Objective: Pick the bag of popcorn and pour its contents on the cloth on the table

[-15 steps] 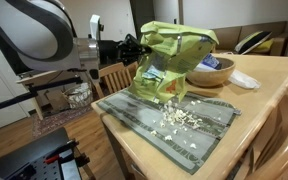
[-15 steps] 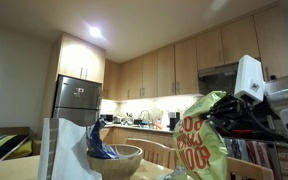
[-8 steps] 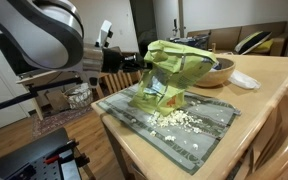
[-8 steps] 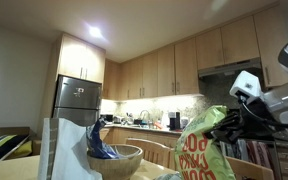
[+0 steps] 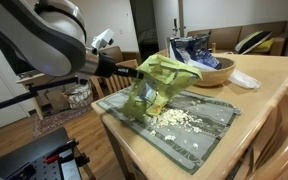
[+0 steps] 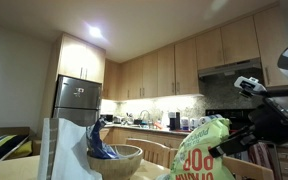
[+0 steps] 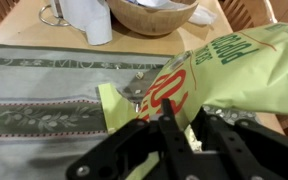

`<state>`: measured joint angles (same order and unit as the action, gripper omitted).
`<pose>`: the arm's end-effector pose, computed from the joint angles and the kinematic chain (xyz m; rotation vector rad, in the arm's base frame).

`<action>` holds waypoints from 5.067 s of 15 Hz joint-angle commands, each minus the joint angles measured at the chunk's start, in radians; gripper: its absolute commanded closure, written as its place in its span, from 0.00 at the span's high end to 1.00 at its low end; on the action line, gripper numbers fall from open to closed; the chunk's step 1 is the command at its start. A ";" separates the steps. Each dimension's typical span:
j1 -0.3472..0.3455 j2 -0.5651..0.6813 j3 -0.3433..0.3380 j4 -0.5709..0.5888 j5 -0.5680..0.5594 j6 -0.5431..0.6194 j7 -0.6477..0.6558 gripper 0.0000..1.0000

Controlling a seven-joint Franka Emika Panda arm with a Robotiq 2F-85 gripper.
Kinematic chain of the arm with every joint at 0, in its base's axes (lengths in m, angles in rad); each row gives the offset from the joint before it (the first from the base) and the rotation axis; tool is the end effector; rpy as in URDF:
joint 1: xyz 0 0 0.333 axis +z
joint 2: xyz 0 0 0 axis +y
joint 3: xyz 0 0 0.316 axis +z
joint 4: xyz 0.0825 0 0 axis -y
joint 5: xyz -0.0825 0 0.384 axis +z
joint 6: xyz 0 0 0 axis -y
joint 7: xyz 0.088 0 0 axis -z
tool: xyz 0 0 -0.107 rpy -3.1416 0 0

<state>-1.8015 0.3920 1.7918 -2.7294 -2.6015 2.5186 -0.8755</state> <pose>0.3704 0.0443 0.2424 -0.0460 2.1552 -0.1590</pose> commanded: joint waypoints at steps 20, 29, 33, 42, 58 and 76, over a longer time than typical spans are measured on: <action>0.140 0.504 -0.320 0.094 0.000 0.010 -0.164 1.00; 0.166 0.548 -0.429 0.151 0.022 0.280 0.058 1.00; 0.126 0.546 -0.396 0.120 0.002 0.158 0.067 1.00; 0.142 0.542 -0.401 0.133 0.002 0.093 0.070 1.00; 0.233 0.557 -0.425 -0.025 0.002 -0.032 -0.010 1.00; 0.848 0.014 -0.839 0.006 0.100 -0.211 0.671 1.00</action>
<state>-1.1418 0.5633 1.0618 -2.7339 -2.5529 2.2840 -0.3337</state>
